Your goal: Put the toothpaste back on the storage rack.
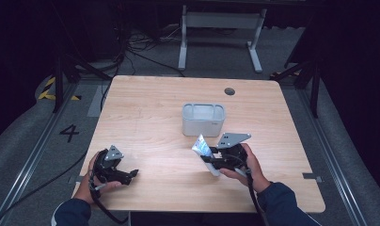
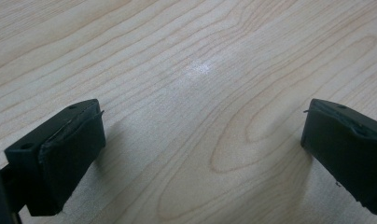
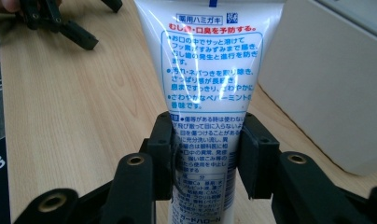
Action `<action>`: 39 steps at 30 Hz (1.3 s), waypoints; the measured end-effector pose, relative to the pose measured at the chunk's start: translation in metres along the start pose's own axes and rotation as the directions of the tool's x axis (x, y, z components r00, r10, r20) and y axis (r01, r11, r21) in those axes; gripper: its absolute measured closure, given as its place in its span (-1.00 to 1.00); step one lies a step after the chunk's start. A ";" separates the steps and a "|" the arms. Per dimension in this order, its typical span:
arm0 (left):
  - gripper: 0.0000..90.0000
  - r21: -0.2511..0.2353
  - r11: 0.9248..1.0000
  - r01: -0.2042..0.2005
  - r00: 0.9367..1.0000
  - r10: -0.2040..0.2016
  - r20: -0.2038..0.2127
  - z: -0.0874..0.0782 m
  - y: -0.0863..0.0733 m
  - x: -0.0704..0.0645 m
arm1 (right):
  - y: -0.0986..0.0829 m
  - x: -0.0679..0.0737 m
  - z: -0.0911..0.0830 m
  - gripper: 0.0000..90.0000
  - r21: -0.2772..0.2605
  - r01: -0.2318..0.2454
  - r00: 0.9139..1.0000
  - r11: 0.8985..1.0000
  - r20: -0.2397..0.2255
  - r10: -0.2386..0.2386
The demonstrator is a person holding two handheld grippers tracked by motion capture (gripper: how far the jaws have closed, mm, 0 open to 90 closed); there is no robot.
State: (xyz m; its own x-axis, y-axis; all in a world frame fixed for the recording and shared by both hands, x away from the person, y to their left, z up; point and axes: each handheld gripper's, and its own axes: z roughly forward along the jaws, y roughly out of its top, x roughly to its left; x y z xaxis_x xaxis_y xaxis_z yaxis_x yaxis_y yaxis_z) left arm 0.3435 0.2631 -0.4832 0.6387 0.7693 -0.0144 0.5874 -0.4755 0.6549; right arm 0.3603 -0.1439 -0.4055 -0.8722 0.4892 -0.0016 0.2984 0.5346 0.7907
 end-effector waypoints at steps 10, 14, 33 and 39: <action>-1.00 0.001 1.000 0.000 1.000 0.000 0.001 0.000 0.000 0.000 | 0.002 -0.010 -0.016 0.39 -0.081 -0.021 1.000 0.996 0.018 0.023; -1.00 0.000 1.000 0.000 1.000 0.000 0.000 0.000 0.000 0.000 | 0.002 -0.014 -0.022 0.39 -0.106 -0.020 1.000 0.994 0.017 0.022; -1.00 0.000 1.000 0.000 1.000 0.000 0.000 0.000 0.000 0.000 | 0.009 -0.021 -0.040 0.41 -0.206 -0.002 0.999 0.978 0.039 0.011; -1.00 0.000 1.000 0.000 1.000 0.000 0.000 0.000 0.000 0.000 | 0.013 -0.024 -0.044 0.41 -0.231 0.002 0.999 0.973 0.037 0.007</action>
State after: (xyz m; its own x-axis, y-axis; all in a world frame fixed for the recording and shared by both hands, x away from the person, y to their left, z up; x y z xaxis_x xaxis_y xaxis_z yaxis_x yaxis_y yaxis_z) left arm 0.3435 0.2631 -0.4832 0.6389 0.7691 -0.0147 0.5874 -0.4755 0.6548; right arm 0.3680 -0.1788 -0.3679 -0.8554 0.5176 -0.0188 0.1988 0.3617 0.9108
